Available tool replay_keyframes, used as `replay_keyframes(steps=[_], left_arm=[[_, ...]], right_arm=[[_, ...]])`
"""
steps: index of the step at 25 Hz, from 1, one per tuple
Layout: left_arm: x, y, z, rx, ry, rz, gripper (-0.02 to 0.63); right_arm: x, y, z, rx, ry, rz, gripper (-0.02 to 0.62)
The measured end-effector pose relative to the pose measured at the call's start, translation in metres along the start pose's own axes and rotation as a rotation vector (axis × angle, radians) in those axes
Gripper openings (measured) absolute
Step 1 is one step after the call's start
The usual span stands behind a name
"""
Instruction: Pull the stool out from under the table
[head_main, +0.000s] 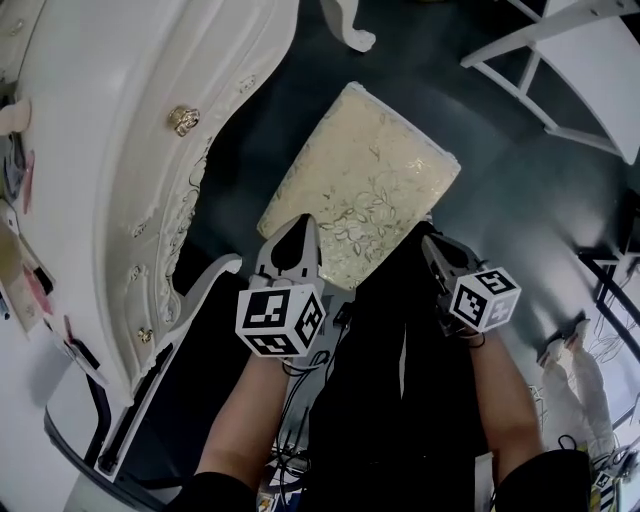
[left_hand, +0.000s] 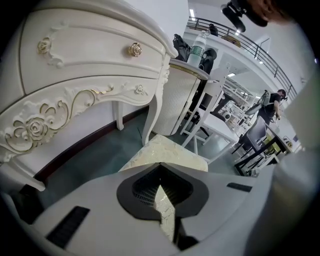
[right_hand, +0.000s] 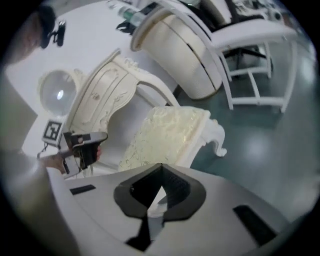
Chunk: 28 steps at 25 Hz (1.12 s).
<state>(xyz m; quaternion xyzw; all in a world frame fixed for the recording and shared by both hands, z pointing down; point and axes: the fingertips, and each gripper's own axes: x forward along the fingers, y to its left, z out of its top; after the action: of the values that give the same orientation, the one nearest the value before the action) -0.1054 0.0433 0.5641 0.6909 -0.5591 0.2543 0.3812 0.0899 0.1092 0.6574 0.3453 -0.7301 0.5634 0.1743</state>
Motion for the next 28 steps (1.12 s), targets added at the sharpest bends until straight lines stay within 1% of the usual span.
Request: replay_keyframes(steps=[2, 4, 7, 10, 13, 16, 18, 21, 24, 26, 28], left_arm=[[0.001, 0.000, 0.000, -0.007, -0.005, -0.001, 0.000], [0.002, -0.002, 0.001, -0.007, -0.012, -0.004, 0.000], [0.003, -0.003, 0.008, -0.006, -0.029, -0.004, 0.000], [-0.006, -0.004, 0.020, -0.039, -0.054, 0.006, 0.000], [-0.026, -0.009, 0.041, -0.080, -0.105, 0.022, 0.000], [-0.056, -0.017, 0.070, -0.114, -0.168, 0.035, 0.000], [-0.082, -0.022, 0.095, -0.113, -0.214, 0.057, -0.002], [-0.126, -0.029, 0.139, -0.107, -0.307, 0.103, 0.000], [-0.177, -0.032, 0.184, -0.105, -0.415, 0.152, 0.000], [-0.215, -0.030, 0.209, -0.102, -0.464, 0.189, -0.001], [-0.249, -0.024, 0.232, -0.103, -0.493, 0.238, 0.000]], right_arm=[[-0.005, 0.011, 0.016, -0.191, -0.005, -0.071, 0.008], [-0.002, 0.020, 0.032, -0.319, -0.022, -0.114, 0.008], [0.014, 0.033, 0.065, -0.409, -0.089, -0.169, 0.008], [0.020, 0.066, 0.104, -0.485, -0.208, -0.184, 0.008], [0.019, 0.110, 0.136, -0.557, -0.300, -0.146, 0.008], [0.015, 0.161, 0.158, -0.598, -0.348, -0.079, 0.008], [0.007, 0.200, 0.171, -0.617, -0.375, -0.028, 0.008], [-0.016, 0.262, 0.195, -0.653, -0.418, 0.055, 0.008], [-0.049, 0.327, 0.223, -0.721, -0.472, 0.139, 0.008], [-0.072, 0.370, 0.240, -0.750, -0.507, 0.180, 0.008], [-0.093, 0.411, 0.257, -0.770, -0.537, 0.211, 0.008]])
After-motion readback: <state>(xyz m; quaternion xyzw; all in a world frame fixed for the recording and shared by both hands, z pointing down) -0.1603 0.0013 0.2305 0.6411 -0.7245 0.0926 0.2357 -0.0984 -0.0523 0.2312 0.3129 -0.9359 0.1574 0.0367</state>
